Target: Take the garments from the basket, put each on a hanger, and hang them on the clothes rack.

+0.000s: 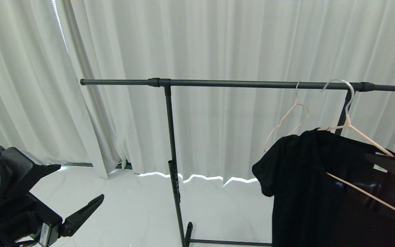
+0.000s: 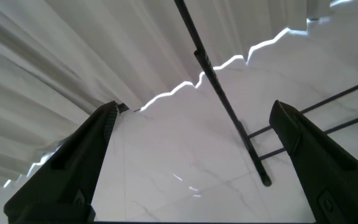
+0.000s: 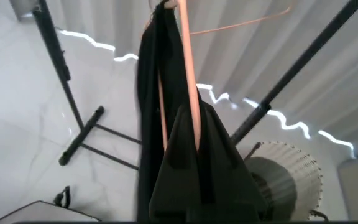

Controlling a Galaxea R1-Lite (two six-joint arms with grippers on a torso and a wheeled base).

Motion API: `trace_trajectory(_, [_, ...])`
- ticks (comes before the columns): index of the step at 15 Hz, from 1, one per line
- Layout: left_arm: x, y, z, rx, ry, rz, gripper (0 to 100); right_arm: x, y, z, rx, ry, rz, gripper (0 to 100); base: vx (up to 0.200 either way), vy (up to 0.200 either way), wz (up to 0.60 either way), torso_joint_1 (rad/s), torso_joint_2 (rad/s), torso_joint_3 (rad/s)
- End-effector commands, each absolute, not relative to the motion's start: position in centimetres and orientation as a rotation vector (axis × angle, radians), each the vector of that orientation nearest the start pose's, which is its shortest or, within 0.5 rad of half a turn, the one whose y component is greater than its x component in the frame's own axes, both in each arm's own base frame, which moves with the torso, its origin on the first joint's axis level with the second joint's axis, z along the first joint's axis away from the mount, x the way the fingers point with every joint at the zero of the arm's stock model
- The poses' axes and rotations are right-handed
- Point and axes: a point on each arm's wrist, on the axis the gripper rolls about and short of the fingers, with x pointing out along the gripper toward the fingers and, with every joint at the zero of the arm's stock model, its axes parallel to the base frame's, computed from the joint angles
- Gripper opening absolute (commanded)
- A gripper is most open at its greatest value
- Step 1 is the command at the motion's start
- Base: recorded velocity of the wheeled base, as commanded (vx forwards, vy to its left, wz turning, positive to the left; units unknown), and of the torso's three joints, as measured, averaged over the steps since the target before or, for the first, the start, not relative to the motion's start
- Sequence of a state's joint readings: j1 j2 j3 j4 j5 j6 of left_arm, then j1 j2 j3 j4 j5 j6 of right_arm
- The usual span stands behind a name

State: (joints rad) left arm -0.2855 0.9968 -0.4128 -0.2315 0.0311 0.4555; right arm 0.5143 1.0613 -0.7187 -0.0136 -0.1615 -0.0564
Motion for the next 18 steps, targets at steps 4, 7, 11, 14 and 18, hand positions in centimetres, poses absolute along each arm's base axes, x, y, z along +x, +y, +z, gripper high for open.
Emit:
trace_trajectory(4, [11.7, -3.3, 18.3, 0.505, 0.290, -0.327, 100, 15.3, 12.2, 25.1, -0.102, 0.316, 0.507, 0, 0.000, 0.000, 0.00, 0.000, 0.00, 0.000])
trace_trajectory(7, [11.7, -3.3, 18.4, 0.504, 0.287, -0.326, 100, 18.9, 15.0, 25.4, -0.075, 0.254, 0.426, 0, 0.000, 0.000, 0.00, 0.000, 0.00, 0.000])
trace_trajectory(11, [11.9, -3.4, 18.6, 0.502, 0.282, -0.325, 100, 22.9, 18.0, 25.3, -0.053, 0.202, 0.316, 0, 0.000, 0.000, 0.00, 0.000, 0.00, 0.000])
trace_trajectory(14, [12.0, -3.4, 18.7, 0.501, 0.281, -0.325, 100, 24.3, 19.0, 25.3, -0.054, 0.192, 0.266, 0, 0.000, 0.000, 0.00, 0.000, 0.00, 0.000])
trace_trajectory(18, [11.9, -3.7, 18.7, 0.504, 0.278, -0.344, 100, 24.6, 19.2, 25.3, -0.059, 0.190, 0.233, 0, 0.200, 0.000, 0.00, -0.005, 0.00, 0.006])
